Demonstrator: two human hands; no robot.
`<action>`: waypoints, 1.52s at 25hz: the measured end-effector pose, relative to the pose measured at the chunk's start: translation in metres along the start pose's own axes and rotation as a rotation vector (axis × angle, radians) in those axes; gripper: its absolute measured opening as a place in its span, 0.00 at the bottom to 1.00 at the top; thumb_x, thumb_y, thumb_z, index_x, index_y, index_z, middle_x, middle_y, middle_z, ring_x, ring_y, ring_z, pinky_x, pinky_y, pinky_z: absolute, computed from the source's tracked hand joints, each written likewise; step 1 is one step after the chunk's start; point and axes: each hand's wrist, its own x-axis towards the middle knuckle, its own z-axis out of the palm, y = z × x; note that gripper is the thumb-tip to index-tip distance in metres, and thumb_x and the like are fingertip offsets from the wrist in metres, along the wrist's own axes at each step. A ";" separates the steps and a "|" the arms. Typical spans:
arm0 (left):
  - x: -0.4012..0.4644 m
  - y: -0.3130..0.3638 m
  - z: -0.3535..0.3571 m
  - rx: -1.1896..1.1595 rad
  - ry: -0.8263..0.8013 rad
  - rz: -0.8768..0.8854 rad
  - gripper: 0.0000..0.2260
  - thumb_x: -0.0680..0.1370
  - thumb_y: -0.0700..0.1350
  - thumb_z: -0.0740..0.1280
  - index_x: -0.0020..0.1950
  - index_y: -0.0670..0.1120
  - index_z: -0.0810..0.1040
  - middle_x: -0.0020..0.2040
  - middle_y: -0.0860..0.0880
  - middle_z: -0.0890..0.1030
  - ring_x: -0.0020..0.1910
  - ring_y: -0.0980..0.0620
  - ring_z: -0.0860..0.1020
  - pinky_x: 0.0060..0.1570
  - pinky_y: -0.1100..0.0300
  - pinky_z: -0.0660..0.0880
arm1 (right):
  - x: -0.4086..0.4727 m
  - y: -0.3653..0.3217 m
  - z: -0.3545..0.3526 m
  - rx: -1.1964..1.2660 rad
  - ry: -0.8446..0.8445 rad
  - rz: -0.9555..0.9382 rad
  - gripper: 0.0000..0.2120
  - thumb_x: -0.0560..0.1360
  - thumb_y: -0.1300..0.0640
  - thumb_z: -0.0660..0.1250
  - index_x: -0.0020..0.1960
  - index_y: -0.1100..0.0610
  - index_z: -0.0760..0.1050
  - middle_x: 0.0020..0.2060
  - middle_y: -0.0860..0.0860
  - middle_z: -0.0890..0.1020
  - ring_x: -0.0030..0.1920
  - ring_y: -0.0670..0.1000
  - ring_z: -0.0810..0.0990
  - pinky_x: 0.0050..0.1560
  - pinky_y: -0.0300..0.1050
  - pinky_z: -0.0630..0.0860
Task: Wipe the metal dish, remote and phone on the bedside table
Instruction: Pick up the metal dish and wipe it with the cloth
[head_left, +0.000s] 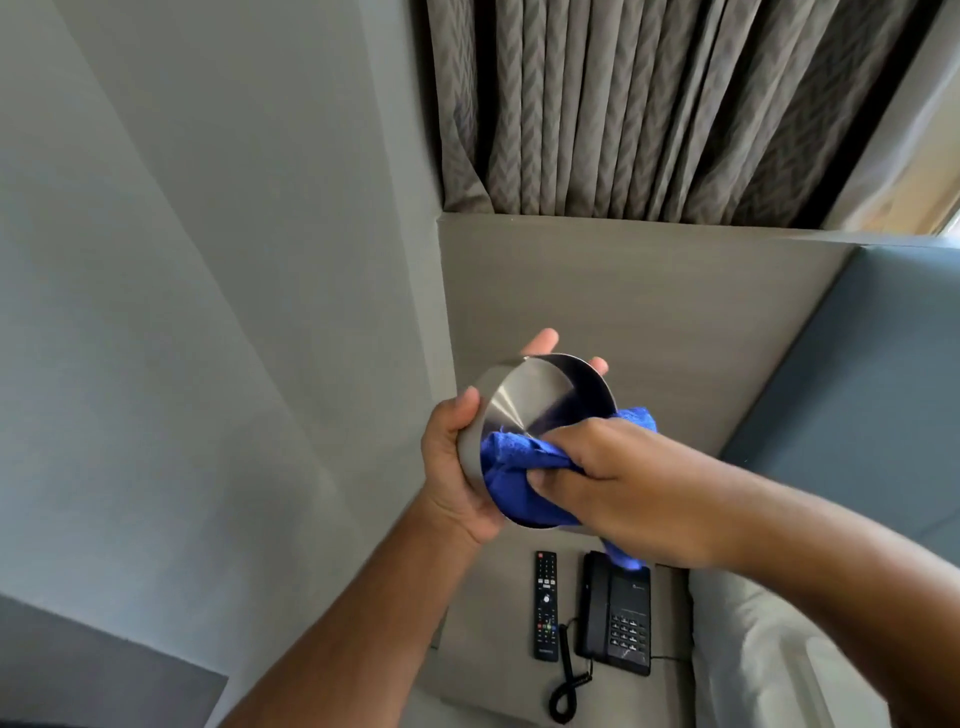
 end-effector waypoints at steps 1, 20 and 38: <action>0.000 -0.005 -0.004 -0.032 -0.033 -0.033 0.43 0.74 0.59 0.67 0.81 0.44 0.52 0.77 0.30 0.59 0.72 0.34 0.64 0.73 0.41 0.58 | -0.002 0.003 -0.004 -0.044 -0.037 0.026 0.13 0.77 0.51 0.57 0.36 0.55 0.66 0.28 0.47 0.73 0.27 0.47 0.71 0.31 0.45 0.71; -0.011 -0.004 -0.062 -0.066 -0.052 -0.012 0.44 0.71 0.58 0.69 0.81 0.46 0.54 0.79 0.30 0.52 0.73 0.32 0.54 0.73 0.33 0.43 | 0.022 0.006 0.070 -0.466 0.099 -0.120 0.02 0.72 0.57 0.55 0.42 0.52 0.66 0.39 0.46 0.75 0.42 0.54 0.73 0.44 0.46 0.68; -0.035 0.024 -0.105 -0.283 -0.023 -0.017 0.39 0.71 0.56 0.72 0.77 0.44 0.61 0.73 0.33 0.68 0.69 0.35 0.70 0.68 0.40 0.65 | 0.055 -0.001 0.051 0.749 0.103 0.351 0.10 0.79 0.57 0.62 0.47 0.59 0.80 0.45 0.59 0.85 0.47 0.59 0.84 0.50 0.55 0.78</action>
